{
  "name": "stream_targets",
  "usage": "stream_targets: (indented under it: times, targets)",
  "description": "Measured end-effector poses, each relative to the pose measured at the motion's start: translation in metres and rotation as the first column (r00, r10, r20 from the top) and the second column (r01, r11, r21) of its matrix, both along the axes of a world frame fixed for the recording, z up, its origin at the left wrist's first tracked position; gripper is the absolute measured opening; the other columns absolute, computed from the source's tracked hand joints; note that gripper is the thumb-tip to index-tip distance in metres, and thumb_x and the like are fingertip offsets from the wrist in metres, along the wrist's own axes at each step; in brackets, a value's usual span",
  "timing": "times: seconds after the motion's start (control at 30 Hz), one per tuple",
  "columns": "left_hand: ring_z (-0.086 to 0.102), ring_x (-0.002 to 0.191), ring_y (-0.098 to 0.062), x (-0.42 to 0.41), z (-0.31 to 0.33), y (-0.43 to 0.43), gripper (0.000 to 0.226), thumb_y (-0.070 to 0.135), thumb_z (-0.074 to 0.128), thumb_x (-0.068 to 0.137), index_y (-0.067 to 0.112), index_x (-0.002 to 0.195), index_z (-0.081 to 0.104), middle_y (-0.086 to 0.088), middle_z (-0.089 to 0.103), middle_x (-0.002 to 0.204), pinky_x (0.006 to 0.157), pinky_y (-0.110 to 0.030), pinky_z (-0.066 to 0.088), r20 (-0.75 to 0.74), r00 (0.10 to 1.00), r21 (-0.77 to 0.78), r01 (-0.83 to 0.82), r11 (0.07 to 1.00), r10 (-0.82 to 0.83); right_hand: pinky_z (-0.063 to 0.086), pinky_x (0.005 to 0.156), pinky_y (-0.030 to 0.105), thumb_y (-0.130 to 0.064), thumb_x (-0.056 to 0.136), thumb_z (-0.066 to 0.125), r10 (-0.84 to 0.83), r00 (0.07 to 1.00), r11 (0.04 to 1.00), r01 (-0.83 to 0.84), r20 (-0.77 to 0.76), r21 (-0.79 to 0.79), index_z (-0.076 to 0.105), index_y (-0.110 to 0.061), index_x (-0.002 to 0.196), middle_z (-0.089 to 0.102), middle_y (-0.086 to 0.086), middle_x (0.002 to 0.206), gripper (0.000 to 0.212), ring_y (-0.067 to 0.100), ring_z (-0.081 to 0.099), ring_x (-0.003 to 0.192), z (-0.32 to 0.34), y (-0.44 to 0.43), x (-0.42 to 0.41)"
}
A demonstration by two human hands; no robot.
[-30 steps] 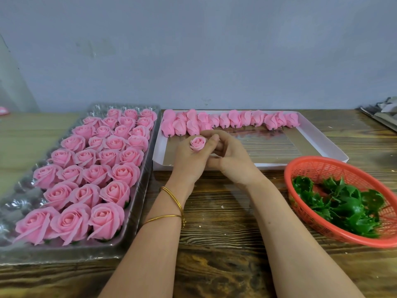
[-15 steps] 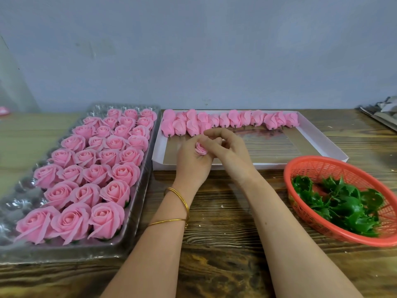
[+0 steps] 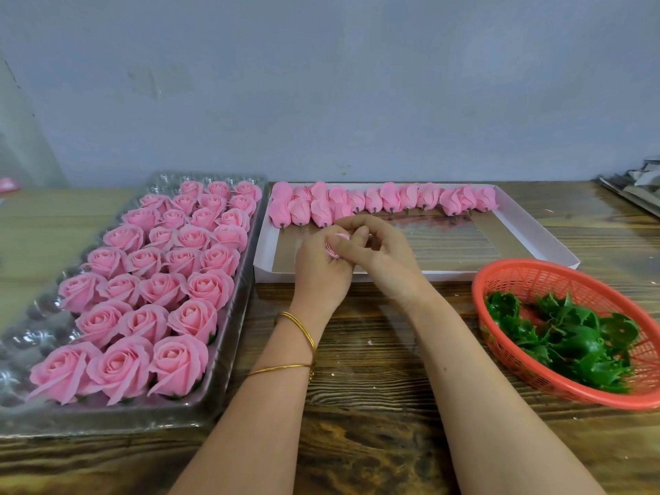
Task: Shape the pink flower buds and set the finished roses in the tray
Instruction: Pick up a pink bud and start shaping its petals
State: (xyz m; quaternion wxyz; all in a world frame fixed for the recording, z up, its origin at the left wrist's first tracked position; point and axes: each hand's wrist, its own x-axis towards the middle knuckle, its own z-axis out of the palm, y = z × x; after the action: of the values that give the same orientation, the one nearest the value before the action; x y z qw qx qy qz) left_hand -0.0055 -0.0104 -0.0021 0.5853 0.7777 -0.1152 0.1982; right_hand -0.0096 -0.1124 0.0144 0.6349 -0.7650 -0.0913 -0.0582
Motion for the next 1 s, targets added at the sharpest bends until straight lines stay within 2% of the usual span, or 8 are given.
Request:
stream_targets:
  times: [0.07, 0.17, 0.3, 0.37, 0.43, 0.53, 0.73, 1.0]
  targets:
    - [0.057, 0.061, 0.001, 0.0009, 0.0008, -0.0002, 0.025, 0.020, 0.059, 0.094, 0.021, 0.070, 0.062, 0.011, 0.058, 0.061, 0.054, -0.007, 0.039, 0.025, 0.999, -0.002, -0.023, 1.000, 0.023, 0.056, 0.085, 0.034, -0.019, 0.093, 0.064, 0.022, 0.999, 0.995, -0.020, -0.025, 0.102, 0.069, -0.006, 0.107, 0.071, 0.013, 0.103, 0.020, 0.024, 0.066, 0.102, -0.0011, 0.0007, 0.0006]
    - [0.056, 0.064, -0.013, 0.0040, -0.0008, 0.0011, 0.030, 0.027, 0.057, 0.094, 0.008, 0.072, 0.064, -0.005, 0.061, 0.065, 0.052, -0.013, 0.039, 0.047, 0.998, 0.020, -0.043, 0.999, 0.042, 0.053, 0.081, 0.028, -0.019, 0.099, 0.049, 0.039, 0.996, 0.967, -0.018, -0.080, 0.255, 0.069, -0.003, 0.105, 0.071, 0.008, 0.102, 0.026, 0.014, 0.067, 0.095, -0.0023, 0.0012, 0.0021]
    - [0.043, 0.053, -0.007, 0.0046, 0.0018, 0.0035, 0.038, 0.027, 0.059, 0.095, 0.010, 0.062, 0.055, 0.003, 0.049, 0.055, 0.048, -0.016, 0.034, 0.058, 0.994, -0.079, -0.084, 0.993, 0.089, 0.052, 0.090, 0.042, 0.007, 0.084, 0.048, 0.019, 0.998, 0.971, -0.006, -0.056, 0.238, 0.067, -0.005, 0.092, 0.068, 0.009, 0.090, 0.023, 0.020, 0.065, 0.090, -0.0013, -0.0008, 0.0054]
    - [0.044, 0.054, -0.013, 0.0036, 0.0026, 0.0036, 0.041, 0.026, 0.061, 0.094, 0.003, 0.062, 0.055, -0.007, 0.050, 0.054, 0.050, -0.028, 0.040, 0.044, 0.996, -0.145, -0.070, 0.987, 0.077, 0.056, 0.084, 0.038, 0.019, 0.077, 0.050, 0.047, 0.999, 0.984, -0.043, -0.021, 0.175, 0.066, -0.002, 0.095, 0.068, 0.012, 0.088, 0.032, 0.021, 0.065, 0.086, -0.0023, -0.0014, 0.0046]
    - [0.053, 0.061, -0.033, 0.0023, 0.0027, 0.0030, 0.041, 0.026, 0.063, 0.093, -0.007, 0.070, 0.058, -0.025, 0.058, 0.066, 0.059, -0.046, 0.050, 0.028, 0.998, -0.212, -0.049, 0.976, 0.056, 0.055, 0.073, 0.026, 0.024, 0.073, 0.056, 0.119, 0.993, 0.985, -0.117, -0.009, 0.127, 0.065, -0.001, 0.099, 0.069, 0.009, 0.086, 0.037, 0.015, 0.068, 0.080, -0.0046, -0.0018, 0.0026]
    - [0.060, 0.073, -0.043, 0.0002, 0.0035, 0.0013, 0.039, 0.027, 0.063, 0.093, -0.008, 0.075, 0.060, -0.027, 0.062, 0.075, 0.066, -0.058, 0.051, 0.005, 0.999, -0.238, -0.038, 0.971, 0.040, 0.053, 0.070, 0.019, 0.021, 0.072, 0.068, 0.191, 0.982, 0.978, -0.190, -0.001, 0.087, 0.064, -0.002, 0.105, 0.071, 0.006, 0.090, 0.041, 0.008, 0.070, 0.080, -0.0059, -0.0017, 0.0011]
    - [0.064, 0.080, -0.040, -0.0009, 0.0046, 0.0003, 0.031, 0.026, 0.064, 0.093, -0.002, 0.080, 0.066, -0.024, 0.067, 0.081, 0.071, -0.056, 0.054, -0.071, 0.997, -0.299, 0.003, 0.954, -0.025, 0.057, 0.081, 0.030, 0.016, 0.070, 0.074, 0.155, 0.986, 0.985, -0.159, 0.066, 0.060, 0.061, -0.006, 0.108, 0.067, 0.023, 0.108, 0.045, 0.030, 0.067, 0.099, -0.0069, 0.0018, 0.0029]
    - [0.069, 0.078, -0.021, -0.0005, 0.0032, 0.0019, 0.019, 0.030, 0.068, 0.088, 0.014, 0.078, 0.070, -0.007, 0.071, 0.078, 0.069, -0.034, 0.057, -0.145, 0.987, -0.290, 0.023, 0.957, -0.067, 0.054, 0.069, 0.018, 0.023, 0.072, 0.066, 0.224, 0.974, 0.964, -0.225, 0.026, 0.141, 0.058, -0.010, 0.113, 0.069, 0.002, 0.098, 0.054, 0.002, 0.068, 0.087, -0.0054, -0.0021, 0.0012]
